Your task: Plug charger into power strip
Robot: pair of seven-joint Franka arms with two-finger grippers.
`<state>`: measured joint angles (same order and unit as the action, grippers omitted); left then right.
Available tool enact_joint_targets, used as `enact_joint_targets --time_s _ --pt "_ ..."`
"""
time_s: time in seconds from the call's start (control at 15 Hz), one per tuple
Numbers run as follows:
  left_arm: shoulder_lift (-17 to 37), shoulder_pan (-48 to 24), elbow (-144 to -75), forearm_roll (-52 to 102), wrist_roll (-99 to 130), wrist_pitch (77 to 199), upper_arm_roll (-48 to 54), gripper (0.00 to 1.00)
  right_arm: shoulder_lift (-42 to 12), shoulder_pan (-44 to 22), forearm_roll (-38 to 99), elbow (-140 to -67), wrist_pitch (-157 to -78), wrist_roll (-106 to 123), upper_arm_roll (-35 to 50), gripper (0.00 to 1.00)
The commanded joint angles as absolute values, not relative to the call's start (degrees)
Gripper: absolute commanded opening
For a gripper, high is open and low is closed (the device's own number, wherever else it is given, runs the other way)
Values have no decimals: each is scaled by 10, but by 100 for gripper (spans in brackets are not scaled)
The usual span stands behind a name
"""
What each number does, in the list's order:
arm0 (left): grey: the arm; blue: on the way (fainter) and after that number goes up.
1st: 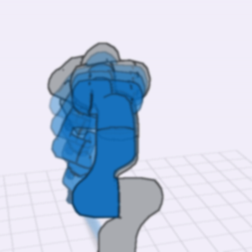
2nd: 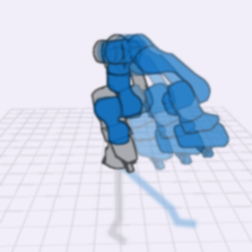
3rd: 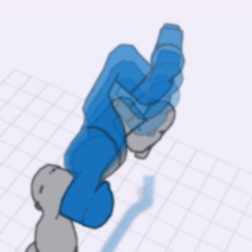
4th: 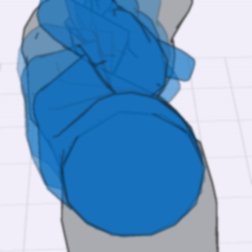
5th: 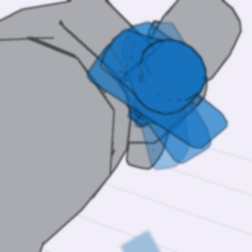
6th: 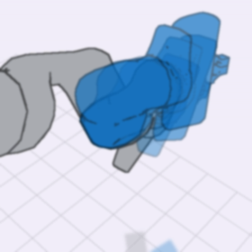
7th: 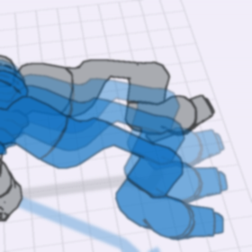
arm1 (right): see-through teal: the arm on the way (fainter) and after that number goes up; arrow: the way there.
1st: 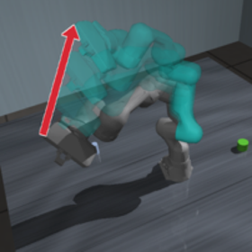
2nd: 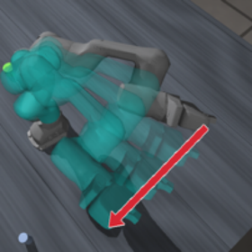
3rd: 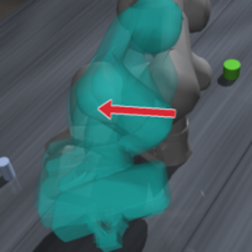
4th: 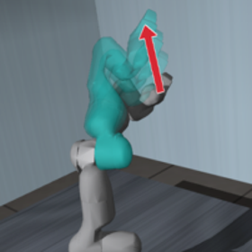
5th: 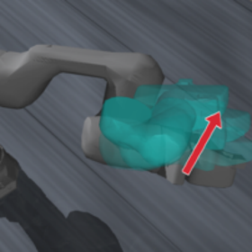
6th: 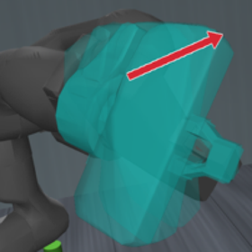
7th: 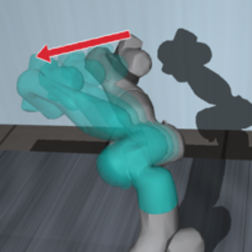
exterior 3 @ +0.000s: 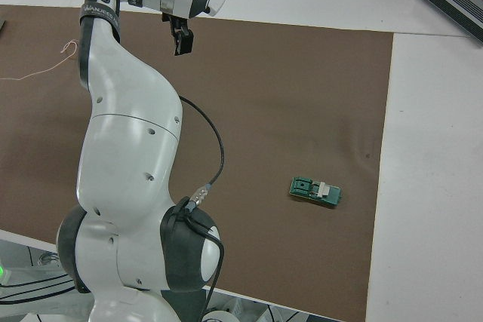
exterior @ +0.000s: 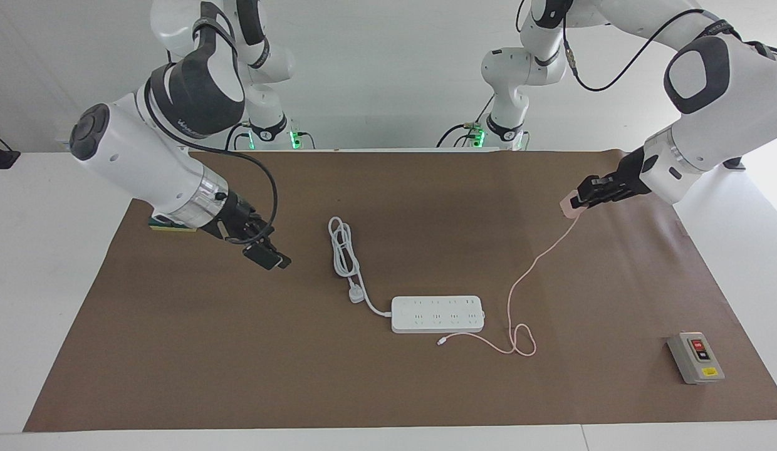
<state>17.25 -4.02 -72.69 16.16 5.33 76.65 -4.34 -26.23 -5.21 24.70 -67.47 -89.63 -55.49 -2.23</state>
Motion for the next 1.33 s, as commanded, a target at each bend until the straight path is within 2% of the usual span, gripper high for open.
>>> enact_joint_targets --time_s 0.0,0.53,0.8,1.06,1.26 --pt "175 -39 -711 136 56 758 -43 0 -238 -35 195 -699 -869 -426 -18 100" --pt "171 -40 -700 92 50 753 -45 0 -209 -11 51 -710 -839 -65 -18 100" --pt "174 -31 -697 69 48 790 -47 0 -171 -10 1 -727 -824 32 -18 100" --pt "175 -17 -694 69 47 791 -47 0 -109 1 -18 -776 -824 96 -17 100" --pt "178 -10 -694 39 48 793 -45 0 -31 13 -18 -860 -824 110 -17 100"
